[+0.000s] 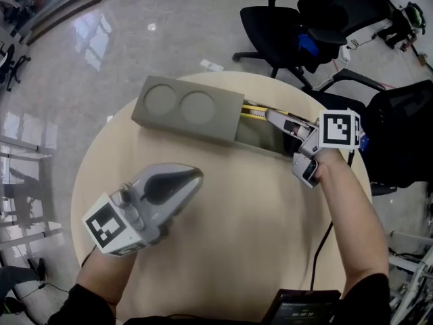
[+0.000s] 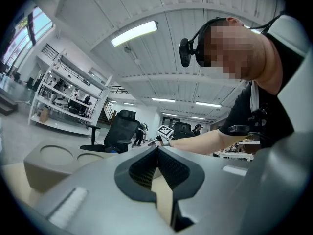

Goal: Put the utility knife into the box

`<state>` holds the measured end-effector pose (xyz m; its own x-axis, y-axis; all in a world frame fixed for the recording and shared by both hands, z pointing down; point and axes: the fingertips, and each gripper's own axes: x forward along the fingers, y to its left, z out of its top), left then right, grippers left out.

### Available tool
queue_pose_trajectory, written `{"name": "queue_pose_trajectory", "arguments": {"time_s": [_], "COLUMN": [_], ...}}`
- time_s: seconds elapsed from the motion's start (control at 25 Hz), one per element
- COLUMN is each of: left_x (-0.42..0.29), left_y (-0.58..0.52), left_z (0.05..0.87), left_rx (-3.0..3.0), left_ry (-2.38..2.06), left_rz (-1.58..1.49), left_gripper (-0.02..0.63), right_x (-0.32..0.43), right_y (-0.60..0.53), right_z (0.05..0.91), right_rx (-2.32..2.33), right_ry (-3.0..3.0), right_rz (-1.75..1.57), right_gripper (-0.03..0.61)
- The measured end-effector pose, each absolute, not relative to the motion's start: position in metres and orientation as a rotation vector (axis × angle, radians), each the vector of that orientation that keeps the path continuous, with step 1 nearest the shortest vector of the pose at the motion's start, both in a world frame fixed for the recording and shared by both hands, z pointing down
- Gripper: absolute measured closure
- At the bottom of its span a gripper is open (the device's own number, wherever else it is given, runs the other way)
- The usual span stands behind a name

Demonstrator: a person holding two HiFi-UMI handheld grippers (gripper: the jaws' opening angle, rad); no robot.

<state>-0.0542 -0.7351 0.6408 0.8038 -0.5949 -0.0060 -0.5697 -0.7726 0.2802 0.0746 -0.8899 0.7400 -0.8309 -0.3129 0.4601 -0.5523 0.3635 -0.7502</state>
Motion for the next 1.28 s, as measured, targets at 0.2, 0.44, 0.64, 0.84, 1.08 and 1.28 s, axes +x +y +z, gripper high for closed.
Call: {"name": "queue_pose_trajectory", "arguments": {"time_s": [0.2,0.44,0.64,0.84,1.08,1.28], "left_x": [-0.050,-0.047,-0.048,-0.048,-0.051,-0.052], "left_y": [-0.737,-0.740,-0.742,-0.742,-0.738,-0.733], "left_z": [0.648,0.654,0.660,0.667,0.664,0.650], "left_rx": [2.723,2.723,2.725,2.724,2.718,2.719], "left_ry": [-0.885,-0.876,-0.874,-0.871,-0.876,-0.892], "left_rz": [-0.130,-0.105,-0.109,-0.097,-0.114,-0.136], "left_gripper": [0.609,0.609,0.609,0.609,0.609,0.609], "right_x": [0.081,0.067,0.062,0.079,0.091,0.102], "right_y": [-0.894,-0.894,-0.890,-0.894,-0.894,-0.875], "right_z": [0.751,0.745,0.730,0.727,0.708,0.679], "right_rx": [0.836,0.780,0.784,0.906,0.988,1.022], "right_ry": [-2.275,-2.330,-2.355,-2.295,-2.345,-2.474], "right_rz": [1.491,1.341,1.138,0.965,0.813,0.742], "right_gripper": [0.491,0.454,0.231,0.116,0.122,0.223]}}
